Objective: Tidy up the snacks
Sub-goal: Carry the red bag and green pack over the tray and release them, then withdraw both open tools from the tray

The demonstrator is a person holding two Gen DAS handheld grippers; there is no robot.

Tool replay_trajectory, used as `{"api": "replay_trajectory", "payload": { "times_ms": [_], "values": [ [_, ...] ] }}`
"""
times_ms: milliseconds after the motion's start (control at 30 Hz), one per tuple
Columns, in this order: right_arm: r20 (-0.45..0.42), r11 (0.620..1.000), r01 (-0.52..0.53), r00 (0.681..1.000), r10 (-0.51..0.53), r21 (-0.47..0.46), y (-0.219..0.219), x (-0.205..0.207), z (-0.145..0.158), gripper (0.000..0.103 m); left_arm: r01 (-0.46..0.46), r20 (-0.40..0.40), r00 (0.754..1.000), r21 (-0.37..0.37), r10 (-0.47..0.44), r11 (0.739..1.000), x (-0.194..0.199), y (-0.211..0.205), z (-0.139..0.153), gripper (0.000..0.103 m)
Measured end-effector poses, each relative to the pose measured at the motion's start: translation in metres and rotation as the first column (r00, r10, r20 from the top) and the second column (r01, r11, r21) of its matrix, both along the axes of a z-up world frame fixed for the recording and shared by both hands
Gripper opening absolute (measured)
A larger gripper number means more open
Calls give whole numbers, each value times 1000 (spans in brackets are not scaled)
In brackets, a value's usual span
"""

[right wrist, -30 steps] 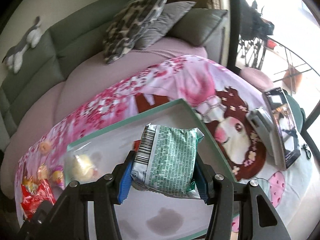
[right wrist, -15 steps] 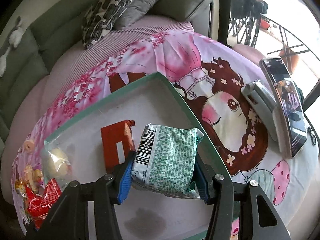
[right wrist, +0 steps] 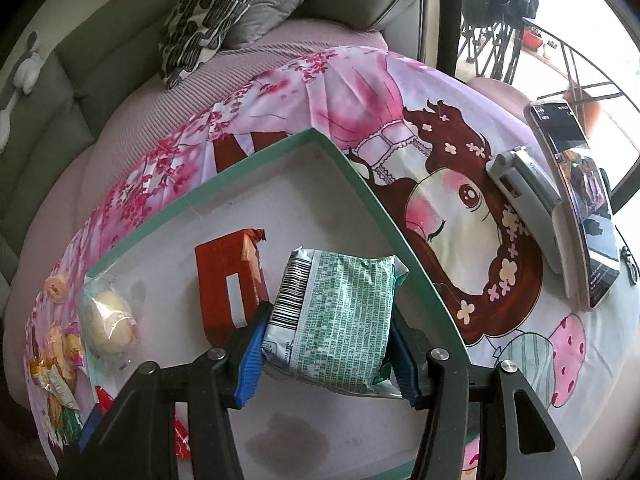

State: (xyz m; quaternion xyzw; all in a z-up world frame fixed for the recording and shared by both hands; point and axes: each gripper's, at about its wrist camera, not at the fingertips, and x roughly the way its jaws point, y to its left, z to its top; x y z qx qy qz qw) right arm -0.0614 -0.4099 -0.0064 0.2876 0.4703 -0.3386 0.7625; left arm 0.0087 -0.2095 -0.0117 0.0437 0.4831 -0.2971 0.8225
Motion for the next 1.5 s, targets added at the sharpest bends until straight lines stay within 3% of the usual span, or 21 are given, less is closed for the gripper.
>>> {"api": "replay_trajectory", "payload": {
  "times_ms": [267, 333, 567, 633, 700, 767, 933, 1000, 1100, 1500],
  "values": [
    [-8, 1000, -11, 1000, 11, -6, 2, 2, 1, 59, -15, 35, 999, -42, 16, 999, 0, 8, 12, 76],
    [-7, 1000, -10, 1000, 10, -8, 3, 1, 2, 62, -28, 49, 998, -49, 30, 998, 1, 12, 15, 83],
    [-10, 1000, -14, 1000, 14, -23, 4, 2, 5, 71, -134, 100, 985, -45, 138, 990, 11, 29, 22, 87],
    [-13, 1000, -19, 1000, 19, -23, 5, 3, 5, 71, -164, 101, 981, -40, 167, 986, 15, 35, 21, 95],
    [-17, 999, -26, 1000, 26, -24, 7, 4, 4, 76, -199, 102, 974, -34, 202, 979, 19, 41, 20, 95],
    [-20, 998, -45, 999, 45, -34, 10, 7, 5, 86, -240, 97, 966, -26, 241, 971, 23, 48, 18, 95],
    [10, 995, -94, 996, 94, -38, 22, 15, 8, 93, -326, 32, 944, -35, 327, 945, 34, 66, 10, 95],
    [16, 992, -118, 993, 118, -40, 28, 19, 8, 103, -357, 29, 933, -29, 358, 934, 36, 72, 8, 95],
    [26, 988, -150, 988, 151, -39, 36, 24, 8, 103, -383, 46, 922, -11, 384, 923, 37, 77, 8, 102],
    [83, 967, -240, 965, 247, -82, 68, 40, 15, 103, -419, 166, 897, 32, 409, 907, 42, 87, 19, 103]
  ]
}}
